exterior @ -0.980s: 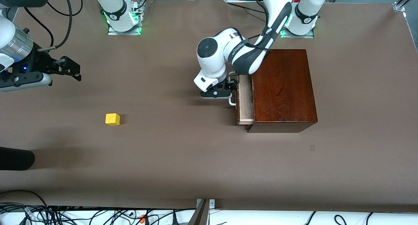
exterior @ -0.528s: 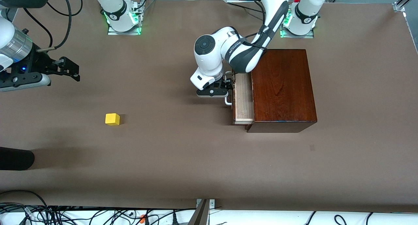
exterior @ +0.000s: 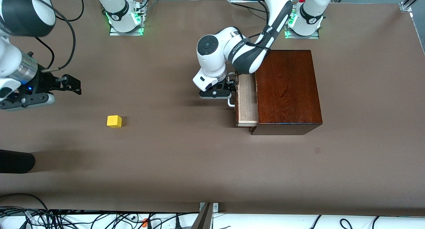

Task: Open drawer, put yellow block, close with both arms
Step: 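Pull the drawer open with the left gripper while the right gripper reaches the cube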

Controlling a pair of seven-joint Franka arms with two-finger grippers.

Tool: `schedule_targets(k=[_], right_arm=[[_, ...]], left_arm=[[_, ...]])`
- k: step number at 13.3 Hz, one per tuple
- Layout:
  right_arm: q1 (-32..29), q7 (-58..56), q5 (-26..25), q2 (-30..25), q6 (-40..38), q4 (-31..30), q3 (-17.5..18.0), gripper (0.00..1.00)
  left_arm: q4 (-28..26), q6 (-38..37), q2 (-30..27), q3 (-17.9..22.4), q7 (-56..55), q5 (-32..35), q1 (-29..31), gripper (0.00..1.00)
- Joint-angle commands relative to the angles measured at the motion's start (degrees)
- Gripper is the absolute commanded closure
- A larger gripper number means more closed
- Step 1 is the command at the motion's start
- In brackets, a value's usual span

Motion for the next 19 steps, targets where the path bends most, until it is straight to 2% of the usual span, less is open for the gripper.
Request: schedule_targets(k=[1,3,6,10,13,15,19], right_arm=[[-2.27,-1.11,1.11,3.54,-1.39,0.77,0.16,0.00],[-2.98,-1.72,1.46,5.75,-0.88,-0.72,0.24,0.00],[-2.63,-1.72,3.75,10.23,10.95,-4.93,0.68,0.00],[-2.45,-1.72,3.84,11.99,21.52,-11.70,1.03,0.00],[-2.19,-1.90,3.75,15.24,23.82,-12.42,2.09,0.00],[-2.19,-1.90,3.75,16.21,28.46,-14.86,2.09,0.00],[-2.10,-2.60,3.40,16.39,42.17,-23.65,2.09,0.00]], left_arm=[[3.68,8.02,3.54,-2.65,-1.16,-8.03,-2.20,0.00],[3.68,7.58,3.01,-2.30,-0.90,-7.94,-1.85,0.00],[3.41,5.82,2.66,-2.21,-0.81,-7.76,-1.85,0.00],[3.68,5.64,2.57,-2.30,-1.07,-7.41,-2.38,0.00],[6.30,-1.27,2.57,-2.30,-0.90,-4.62,-2.29,0.00],[8.15,-4.89,2.57,-2.30,-0.89,-2.58,-2.38,0.00],[8.25,-4.64,3.36,-2.82,-1.16,-2.84,-2.81,0.00]])
